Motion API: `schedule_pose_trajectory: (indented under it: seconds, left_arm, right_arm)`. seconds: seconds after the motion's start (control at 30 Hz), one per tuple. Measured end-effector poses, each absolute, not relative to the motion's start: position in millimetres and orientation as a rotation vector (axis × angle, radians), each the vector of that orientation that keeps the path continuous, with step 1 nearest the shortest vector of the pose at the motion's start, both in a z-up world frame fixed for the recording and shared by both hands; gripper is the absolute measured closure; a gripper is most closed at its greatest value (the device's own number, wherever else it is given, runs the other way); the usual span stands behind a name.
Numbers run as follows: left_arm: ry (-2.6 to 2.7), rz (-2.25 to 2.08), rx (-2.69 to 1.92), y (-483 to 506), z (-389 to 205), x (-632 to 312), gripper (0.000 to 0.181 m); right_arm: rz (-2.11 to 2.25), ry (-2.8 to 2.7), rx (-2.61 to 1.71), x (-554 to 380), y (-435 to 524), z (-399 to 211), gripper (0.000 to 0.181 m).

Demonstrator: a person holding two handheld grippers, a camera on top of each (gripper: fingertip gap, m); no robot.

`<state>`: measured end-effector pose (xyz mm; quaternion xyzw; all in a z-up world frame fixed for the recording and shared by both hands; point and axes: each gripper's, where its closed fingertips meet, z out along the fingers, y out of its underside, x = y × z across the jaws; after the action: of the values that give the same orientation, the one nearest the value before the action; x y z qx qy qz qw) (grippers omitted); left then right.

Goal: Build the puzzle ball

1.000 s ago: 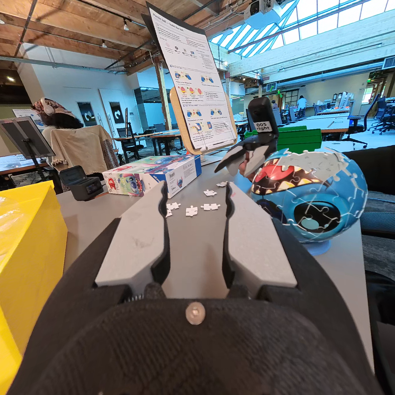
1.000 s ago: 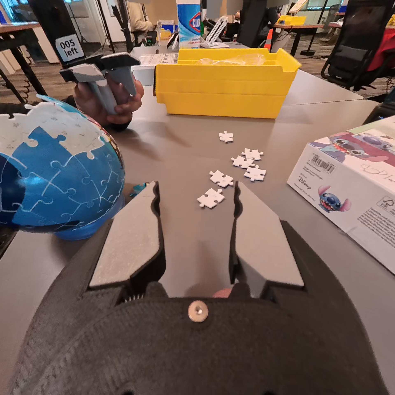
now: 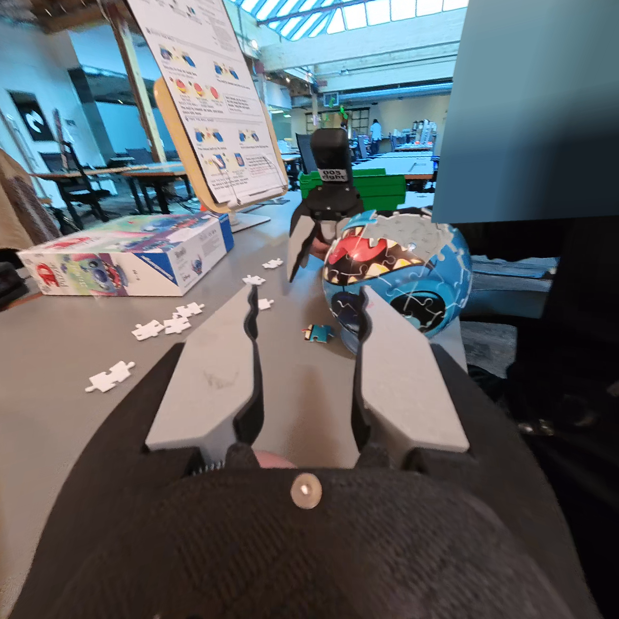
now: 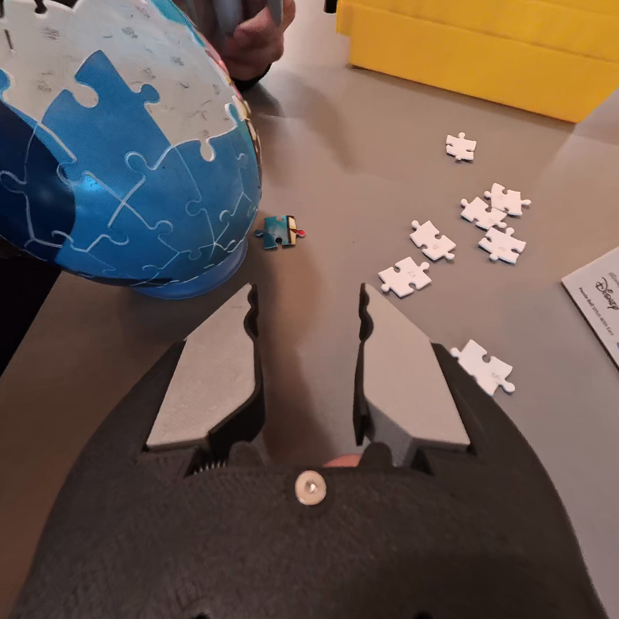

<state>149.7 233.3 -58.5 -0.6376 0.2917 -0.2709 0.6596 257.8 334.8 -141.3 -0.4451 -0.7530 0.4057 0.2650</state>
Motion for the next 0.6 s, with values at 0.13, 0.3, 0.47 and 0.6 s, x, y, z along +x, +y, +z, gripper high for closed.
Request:
schedule_pose_trajectory:
  seconds: [0.13, 0.3, 0.47, 0.6]
  left_arm:
    - [0.657, -0.64, -1.46, 235, -59, 151, 0.121]
    - [0.637, -0.664, -1.474, 239, -59, 149, 0.125]
    - [0.617, -0.676, -1.474, 242, -58, 149, 0.131]
    - [0.628, -0.685, -1.478, 244, -60, 152, 0.132]
  right_arm:
    - [1.14, -2.059, -1.174, 252, 333, -140, 0.124]
    - [1.181, -2.045, -1.062, 235, 331, -130, 0.128]
    - [1.233, -2.307, -0.931, 235, 313, -145, 0.128]
    - [1.187, -2.471, -0.831, 240, 304, -159, 0.127]
